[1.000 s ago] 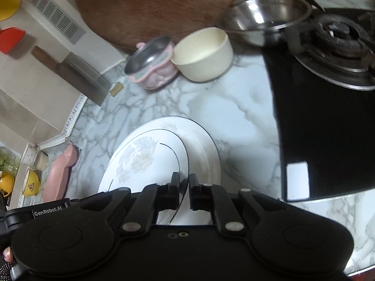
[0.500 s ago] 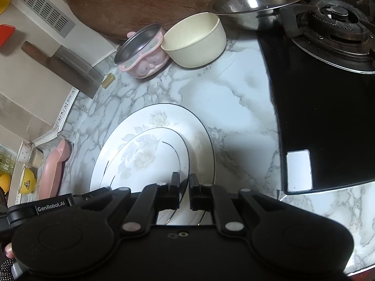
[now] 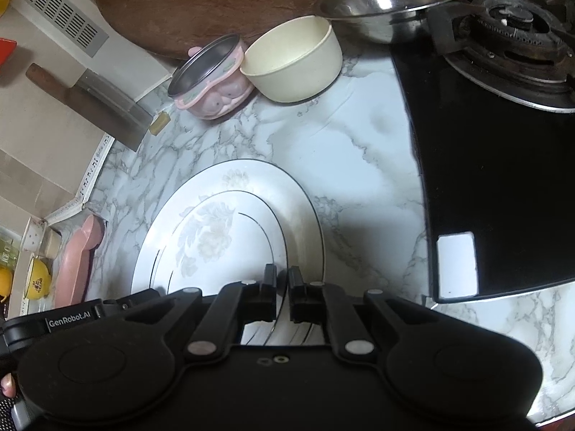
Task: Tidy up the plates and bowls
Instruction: 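Lower the smaller plate onto the large plate and open both grippers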
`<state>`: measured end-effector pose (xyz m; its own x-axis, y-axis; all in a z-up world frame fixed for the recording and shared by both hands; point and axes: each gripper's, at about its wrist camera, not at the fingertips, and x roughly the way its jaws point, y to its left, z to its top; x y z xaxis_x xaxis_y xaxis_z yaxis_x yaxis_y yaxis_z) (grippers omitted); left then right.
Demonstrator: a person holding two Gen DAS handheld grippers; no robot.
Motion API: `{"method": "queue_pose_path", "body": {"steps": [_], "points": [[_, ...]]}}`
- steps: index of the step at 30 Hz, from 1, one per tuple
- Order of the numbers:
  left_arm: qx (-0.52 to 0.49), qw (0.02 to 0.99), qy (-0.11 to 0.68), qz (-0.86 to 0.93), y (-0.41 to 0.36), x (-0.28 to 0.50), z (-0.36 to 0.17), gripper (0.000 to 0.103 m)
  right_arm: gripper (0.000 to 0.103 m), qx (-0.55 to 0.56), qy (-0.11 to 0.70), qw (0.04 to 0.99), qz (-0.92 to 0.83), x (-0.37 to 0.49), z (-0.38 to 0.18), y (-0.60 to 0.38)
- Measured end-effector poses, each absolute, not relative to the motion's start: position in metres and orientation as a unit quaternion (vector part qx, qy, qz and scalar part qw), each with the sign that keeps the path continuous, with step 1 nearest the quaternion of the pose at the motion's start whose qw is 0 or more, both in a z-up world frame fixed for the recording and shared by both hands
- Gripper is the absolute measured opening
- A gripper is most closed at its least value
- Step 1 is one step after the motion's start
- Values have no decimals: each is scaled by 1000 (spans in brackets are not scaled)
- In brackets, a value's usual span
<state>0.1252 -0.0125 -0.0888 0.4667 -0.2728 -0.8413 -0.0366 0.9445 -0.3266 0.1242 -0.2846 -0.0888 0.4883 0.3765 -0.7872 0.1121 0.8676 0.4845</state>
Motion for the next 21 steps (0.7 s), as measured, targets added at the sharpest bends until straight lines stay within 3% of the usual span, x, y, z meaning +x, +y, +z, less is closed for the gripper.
{"method": "queue_pose_path", "body": {"steps": [5,9,21], "points": [[-141,848,506,-73,-12,122,-84,11,9,216,500,835,78,126,-88,-277],[-135,852,501,-73,-12,120,-80,11,19,178,492,849,78,124,-83,-269],[-124,865,481,-70,-9,108,-67,11,31,120,461,875,92,115,-58,-252]]}}
